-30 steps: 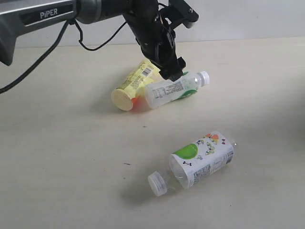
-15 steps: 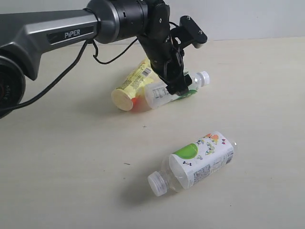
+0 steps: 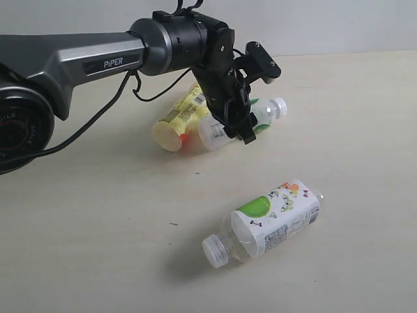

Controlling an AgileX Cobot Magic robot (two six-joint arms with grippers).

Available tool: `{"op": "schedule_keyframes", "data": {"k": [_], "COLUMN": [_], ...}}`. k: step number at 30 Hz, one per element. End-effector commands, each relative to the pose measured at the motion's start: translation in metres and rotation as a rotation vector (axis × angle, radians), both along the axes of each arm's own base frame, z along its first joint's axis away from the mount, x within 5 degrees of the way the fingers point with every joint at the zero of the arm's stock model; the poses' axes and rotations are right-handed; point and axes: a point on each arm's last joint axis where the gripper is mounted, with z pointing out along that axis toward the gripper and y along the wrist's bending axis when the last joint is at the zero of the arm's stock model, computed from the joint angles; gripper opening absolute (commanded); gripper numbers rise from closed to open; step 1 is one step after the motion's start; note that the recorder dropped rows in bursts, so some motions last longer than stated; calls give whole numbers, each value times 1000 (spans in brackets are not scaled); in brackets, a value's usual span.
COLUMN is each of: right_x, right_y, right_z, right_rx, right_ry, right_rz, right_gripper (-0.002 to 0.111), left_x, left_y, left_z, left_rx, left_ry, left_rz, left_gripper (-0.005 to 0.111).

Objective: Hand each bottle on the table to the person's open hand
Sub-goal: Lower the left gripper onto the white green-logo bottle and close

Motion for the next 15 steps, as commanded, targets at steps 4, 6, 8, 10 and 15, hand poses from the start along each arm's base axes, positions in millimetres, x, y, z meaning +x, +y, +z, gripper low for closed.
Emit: {"op": "schedule_keyframes", "data": {"k": [4,6,8,10,15], "right_x": [0,0,0,0,0], "right_y": [0,0,0,0,0], "right_z": [0,0,0,0,0], "right_rx": [-3,-3,-1,-1,-1], "right_ry": [-9,-9,-8,-8,-8], "right_rz": [-4,-4,-4,-4,-4], "right_gripper": [0,0,0,0,0], "left_x": [0,0,0,0,0], "left_y": [-2,-2,-2,-2,-2], "left_z": [2,2,2,2,2], "left_rx": [-12,-10,-10,-10,-10], "left_ry": [-11,-8,-8,-8,-8], "left_rz": [-2,-2,-2,-2,-2], "left_gripper": [63,63,63,69,79]}}
